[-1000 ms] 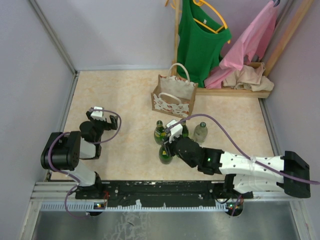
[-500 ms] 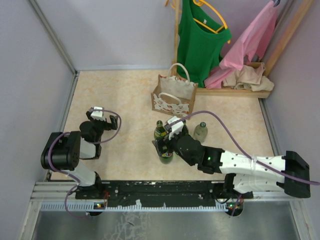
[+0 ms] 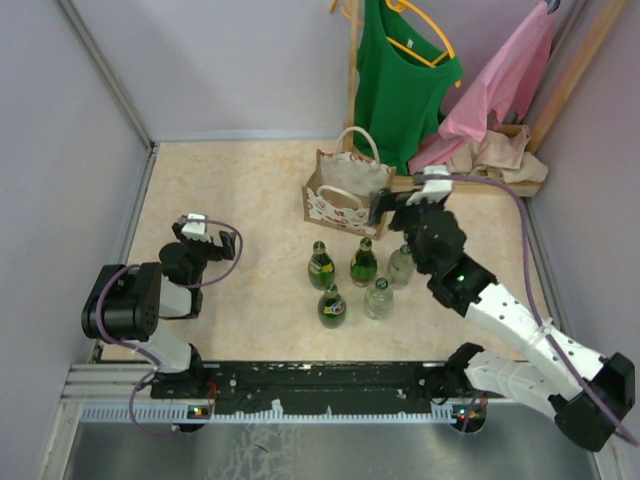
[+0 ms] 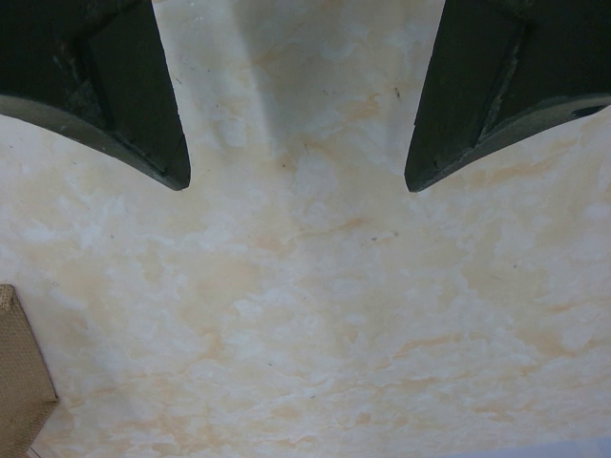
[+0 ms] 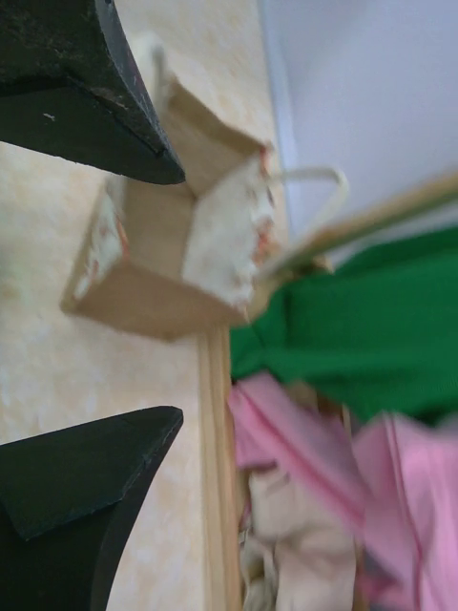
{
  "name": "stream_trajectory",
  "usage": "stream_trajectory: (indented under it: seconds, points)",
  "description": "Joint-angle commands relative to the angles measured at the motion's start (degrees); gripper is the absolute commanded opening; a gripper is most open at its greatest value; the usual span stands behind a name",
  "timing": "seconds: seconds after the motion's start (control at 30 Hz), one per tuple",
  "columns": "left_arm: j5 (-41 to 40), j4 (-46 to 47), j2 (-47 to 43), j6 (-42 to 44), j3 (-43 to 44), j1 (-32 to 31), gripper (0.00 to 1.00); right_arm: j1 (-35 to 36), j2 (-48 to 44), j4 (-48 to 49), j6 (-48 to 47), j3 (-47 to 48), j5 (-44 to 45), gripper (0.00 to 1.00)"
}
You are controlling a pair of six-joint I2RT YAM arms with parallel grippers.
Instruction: Take the beverage out of the canvas bag
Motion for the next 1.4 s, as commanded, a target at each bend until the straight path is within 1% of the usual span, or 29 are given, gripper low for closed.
stream_trajectory:
  seconds: [0.0, 0.07, 0.13, 0.23, 0.33, 0.47, 0.6, 0.77, 1.0, 1.37]
  points:
    - [0.06, 0.59, -0.08, 0.29, 0.56, -0.42, 1.00, -17.93, -0.61, 2.88, 9.81, 1.19, -10.52, 0.99]
    - [0.07, 0.60, -0.04, 0.25, 0.63, -0.44, 1.00, -26.18, -0.21, 4.65, 13.23, -0.06, -13.57, 0.99]
    - [0.10, 0.60, -0.01, 0.30, 0.61, -0.42, 1.00, -32.59, 1.09, 5.22, 15.00, -0.84, -14.41, 0.99]
    - [0.08, 0.53, -0.01, 0.26, 0.63, -0.37, 1.00, -40.20, 3.92, 5.46, 15.82, -2.15, -14.67, 0.99]
    - [0.10, 0.59, 0.03, 0.22, 0.63, -0.36, 1.00, -44.92, 6.43, 7.19, 15.97, -4.71, -15.76, 0.99]
    - [0.11, 0.58, 0.03, 0.29, 0.63, -0.42, 1.00, -45.57, 6.43, 12.23, 12.32, -10.32, -14.47, 0.99]
    - [0.07, 0.60, -0.05, 0.28, 0.63, -0.44, 1.00, -45.55, 4.19, 17.89, 7.61, -16.65, -13.15, 0.99]
    - [0.10, 0.60, -0.01, 0.24, 0.62, -0.39, 1.00, -45.58, 0.99, 25.30, 4.33, -23.15, -11.51, 0.99]
    - [0.05, 0.57, 0.03, 0.26, 0.63, -0.43, 1.00, -45.56, 1.68, 25.59, 3.60, -24.05, -8.42, 0.99]
    - [0.10, 0.42, 0.10, 0.29, 0.70, -0.40, 1.00, -45.53, 2.71, 26.72, 3.78, -24.60, -9.91, 0.99]
